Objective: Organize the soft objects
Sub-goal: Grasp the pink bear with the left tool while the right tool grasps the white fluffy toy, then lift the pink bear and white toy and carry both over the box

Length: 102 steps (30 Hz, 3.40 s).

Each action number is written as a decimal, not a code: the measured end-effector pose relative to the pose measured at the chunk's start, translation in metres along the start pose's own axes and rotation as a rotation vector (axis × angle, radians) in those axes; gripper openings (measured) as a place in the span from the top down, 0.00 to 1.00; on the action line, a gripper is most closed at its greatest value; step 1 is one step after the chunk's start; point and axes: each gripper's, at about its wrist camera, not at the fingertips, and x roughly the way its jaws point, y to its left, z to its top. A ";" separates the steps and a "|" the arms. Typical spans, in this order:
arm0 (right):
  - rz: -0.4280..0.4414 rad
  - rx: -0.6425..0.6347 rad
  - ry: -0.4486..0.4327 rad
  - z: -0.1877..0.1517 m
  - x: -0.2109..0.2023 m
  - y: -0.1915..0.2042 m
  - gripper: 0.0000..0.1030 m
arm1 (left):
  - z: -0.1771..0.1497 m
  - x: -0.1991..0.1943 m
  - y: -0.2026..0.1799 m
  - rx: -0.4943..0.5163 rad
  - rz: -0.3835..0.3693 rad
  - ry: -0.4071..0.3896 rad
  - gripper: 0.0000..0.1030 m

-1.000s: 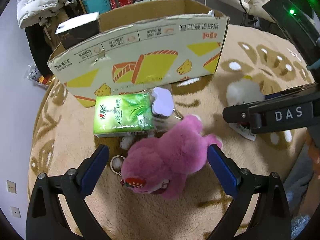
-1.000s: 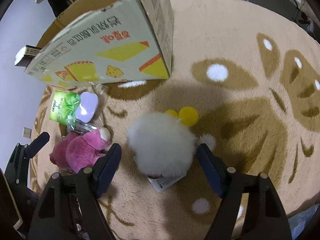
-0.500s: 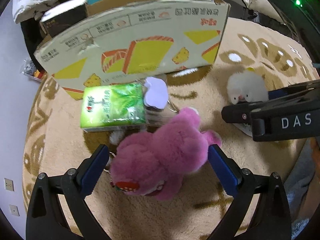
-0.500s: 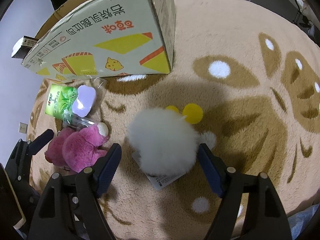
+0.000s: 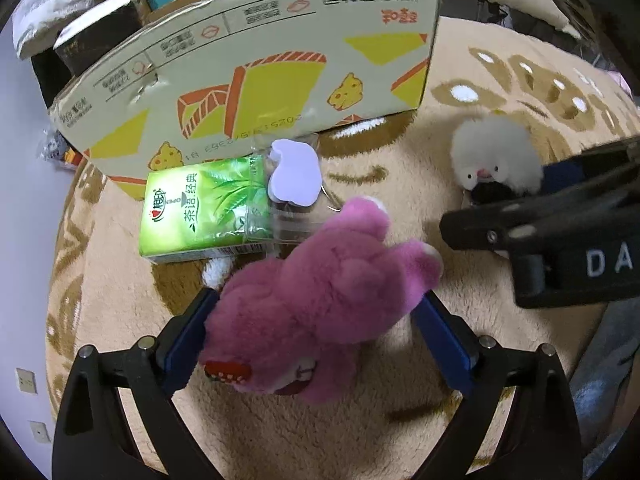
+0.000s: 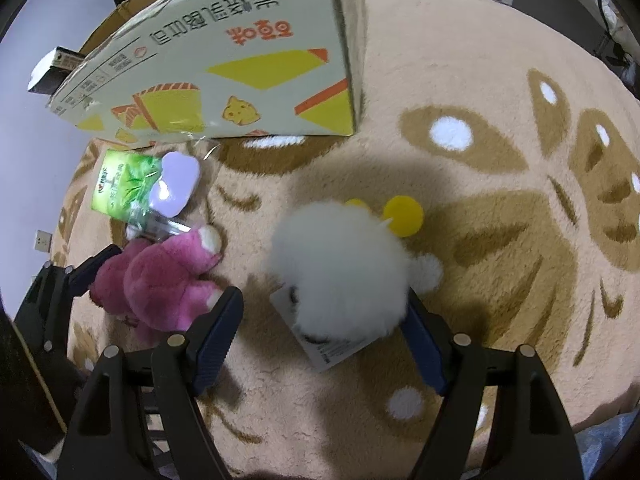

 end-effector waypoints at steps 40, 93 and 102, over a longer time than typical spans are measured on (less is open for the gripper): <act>0.093 0.106 -0.006 0.010 -0.001 -0.042 0.65 | 0.000 -0.003 0.007 -0.050 -0.023 0.019 0.18; 0.182 -0.113 -0.725 0.018 -0.158 0.017 0.66 | 0.034 -0.139 0.071 -0.271 0.207 -0.555 0.42; 0.203 -0.117 -0.773 0.056 -0.165 0.020 0.66 | 0.075 -0.139 0.094 -0.269 0.205 -0.580 0.42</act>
